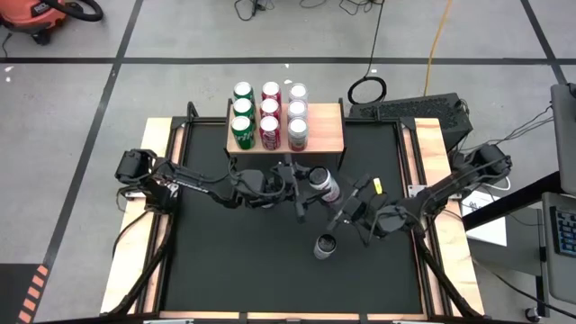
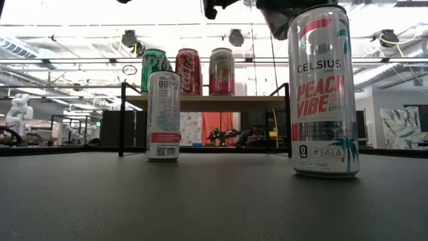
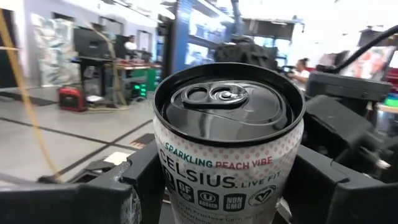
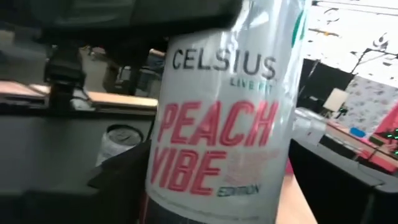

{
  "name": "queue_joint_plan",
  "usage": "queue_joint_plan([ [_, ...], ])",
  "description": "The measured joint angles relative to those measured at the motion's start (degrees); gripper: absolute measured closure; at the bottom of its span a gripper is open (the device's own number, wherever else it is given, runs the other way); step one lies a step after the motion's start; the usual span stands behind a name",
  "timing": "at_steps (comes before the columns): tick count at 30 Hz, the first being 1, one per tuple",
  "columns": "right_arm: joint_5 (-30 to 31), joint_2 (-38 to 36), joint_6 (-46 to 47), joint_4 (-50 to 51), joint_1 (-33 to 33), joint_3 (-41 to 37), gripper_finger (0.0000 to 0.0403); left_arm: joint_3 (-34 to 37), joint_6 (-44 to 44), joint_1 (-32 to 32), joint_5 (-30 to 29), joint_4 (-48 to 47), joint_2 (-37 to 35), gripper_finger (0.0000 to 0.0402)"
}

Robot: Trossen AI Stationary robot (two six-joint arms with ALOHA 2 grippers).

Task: Place canned beverage on shelf
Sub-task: Put the top white soda can on the shelf

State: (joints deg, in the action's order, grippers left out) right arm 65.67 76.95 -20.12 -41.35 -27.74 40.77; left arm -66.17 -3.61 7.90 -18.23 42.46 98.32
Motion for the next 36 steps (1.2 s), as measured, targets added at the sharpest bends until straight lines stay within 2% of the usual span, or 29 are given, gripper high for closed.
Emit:
queue_joint_plan([
  [4,-2.2,-2.3,7.2,9.4,-1.2,0.0,0.0047,0.0,0.0,-0.1,3.5,0.1,0.0,0.0154],
  [9,-12.6,-5.7,19.4,21.1,-1.3,0.0,0.0047,0.0,0.0,0.0,5.9,0.4,0.0,0.0155],
  [14,-20.7,-8.8,27.5,29.8,-1.3,0.0,0.0046,-0.8,0.0,0.0,12.2,0.7,0.0,0.0155],
  [17,-25.6,-10.2,30.6,33.9,-1.3,0.0,0.0046,-1.4,1.0,0.0,13.6,0.7,0.0,0.0155],
  [20,-27.9,-11.2,33.7,38.2,-1.3,0.0,0.0046,-1.4,1.4,0.0,13.7,0.0,0.0,0.0155],
  [29,-30.0,-15.7,40.5,53.4,-1.4,0.0,0.0046,-1.4,3.0,-0.3,13.7,-4.3,0.0,0.0155],
  [36,-38.7,-23.8,40.6,60.0,-2.4,0.0,0.0046,-1.4,3.1,-1.6,14.3,-7.8,-0.1,0.0155],
])
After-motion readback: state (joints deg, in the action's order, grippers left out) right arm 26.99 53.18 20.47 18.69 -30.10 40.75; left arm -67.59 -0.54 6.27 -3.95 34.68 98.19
